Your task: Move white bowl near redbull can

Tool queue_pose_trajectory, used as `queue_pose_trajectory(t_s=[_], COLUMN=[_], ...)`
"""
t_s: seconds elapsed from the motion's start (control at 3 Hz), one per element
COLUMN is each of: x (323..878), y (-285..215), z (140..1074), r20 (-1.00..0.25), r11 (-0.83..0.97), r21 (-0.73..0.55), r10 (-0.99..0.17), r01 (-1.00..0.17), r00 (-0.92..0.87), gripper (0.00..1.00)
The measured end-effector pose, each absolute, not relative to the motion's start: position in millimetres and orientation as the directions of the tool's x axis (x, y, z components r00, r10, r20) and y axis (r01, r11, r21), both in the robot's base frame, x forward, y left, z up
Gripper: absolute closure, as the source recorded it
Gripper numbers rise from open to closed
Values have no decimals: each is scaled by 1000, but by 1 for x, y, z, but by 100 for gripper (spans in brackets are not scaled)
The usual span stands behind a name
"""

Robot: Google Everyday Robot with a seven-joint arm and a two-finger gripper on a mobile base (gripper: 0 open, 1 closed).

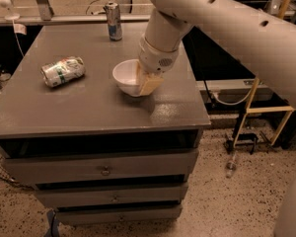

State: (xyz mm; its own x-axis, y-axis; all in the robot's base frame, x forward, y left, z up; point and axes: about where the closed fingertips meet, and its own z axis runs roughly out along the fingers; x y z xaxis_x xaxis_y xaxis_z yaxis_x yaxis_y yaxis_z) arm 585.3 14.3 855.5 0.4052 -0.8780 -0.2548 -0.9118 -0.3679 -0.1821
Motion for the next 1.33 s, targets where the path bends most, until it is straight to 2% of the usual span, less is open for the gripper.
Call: queue_pose_trajectory(t_s=[0.33,0.67,1.33], x=[601,616,623], y=[-17,-41,-41], z=[880,901,902], r20=[-237,-215,-201], r11=[-261,-198,-198], r21=[-292,-372,-389], r10=[-912,-932,-935], r01=[-920,-907,-900], r00=[334,292,292], gripper=[100,100,100])
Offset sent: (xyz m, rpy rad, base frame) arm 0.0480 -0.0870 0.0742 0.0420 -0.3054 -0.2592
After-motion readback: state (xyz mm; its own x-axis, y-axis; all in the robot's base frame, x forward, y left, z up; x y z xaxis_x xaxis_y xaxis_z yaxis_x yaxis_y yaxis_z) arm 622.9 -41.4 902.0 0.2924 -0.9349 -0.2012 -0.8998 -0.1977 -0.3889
